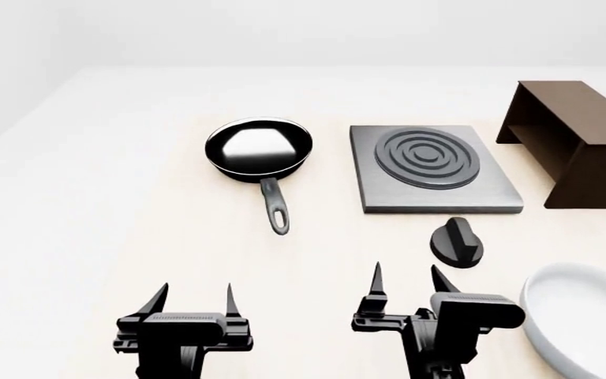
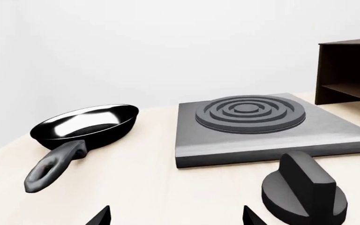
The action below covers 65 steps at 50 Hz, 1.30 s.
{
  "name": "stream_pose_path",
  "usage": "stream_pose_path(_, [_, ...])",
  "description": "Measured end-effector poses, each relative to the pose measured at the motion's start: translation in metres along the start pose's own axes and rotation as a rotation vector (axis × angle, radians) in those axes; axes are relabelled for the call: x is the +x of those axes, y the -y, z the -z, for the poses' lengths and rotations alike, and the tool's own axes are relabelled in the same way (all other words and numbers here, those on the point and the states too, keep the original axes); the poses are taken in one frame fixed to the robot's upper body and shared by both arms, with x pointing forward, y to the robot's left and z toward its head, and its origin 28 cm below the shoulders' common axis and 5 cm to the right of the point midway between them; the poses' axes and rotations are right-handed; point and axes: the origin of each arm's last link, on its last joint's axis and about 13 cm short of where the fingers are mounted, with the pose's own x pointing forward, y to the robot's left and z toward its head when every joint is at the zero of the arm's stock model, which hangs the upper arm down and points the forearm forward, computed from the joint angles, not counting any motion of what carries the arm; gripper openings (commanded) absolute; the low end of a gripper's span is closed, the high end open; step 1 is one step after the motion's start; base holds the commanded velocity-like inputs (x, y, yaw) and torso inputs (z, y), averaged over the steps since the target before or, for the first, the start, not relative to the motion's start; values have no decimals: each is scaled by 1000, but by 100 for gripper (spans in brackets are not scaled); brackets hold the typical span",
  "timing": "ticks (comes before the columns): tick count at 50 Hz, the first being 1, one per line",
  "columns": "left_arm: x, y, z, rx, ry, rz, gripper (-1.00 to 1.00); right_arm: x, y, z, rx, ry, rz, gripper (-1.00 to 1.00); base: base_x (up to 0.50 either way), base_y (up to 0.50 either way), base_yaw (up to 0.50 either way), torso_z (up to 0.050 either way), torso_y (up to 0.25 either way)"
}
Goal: Turn on the stove.
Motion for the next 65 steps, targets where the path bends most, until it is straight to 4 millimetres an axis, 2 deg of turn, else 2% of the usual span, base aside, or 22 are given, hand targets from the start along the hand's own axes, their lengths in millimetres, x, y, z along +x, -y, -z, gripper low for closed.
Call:
stream_pose_path(27, [4,1,-2,7,0,-2,100,50,16,-4,-1,-68,114,100,0,0,0,0,0])
stream_pose_path(49, [-8,-4,-4,8,-1,-2,100,92,27,1,-11,-153,186,100,0,0,0,0,0])
stream_pose_path(65, [4,-1,-6,14,1,-5,100,109,35,8,18,-190,227,100,0,0,0,0,0])
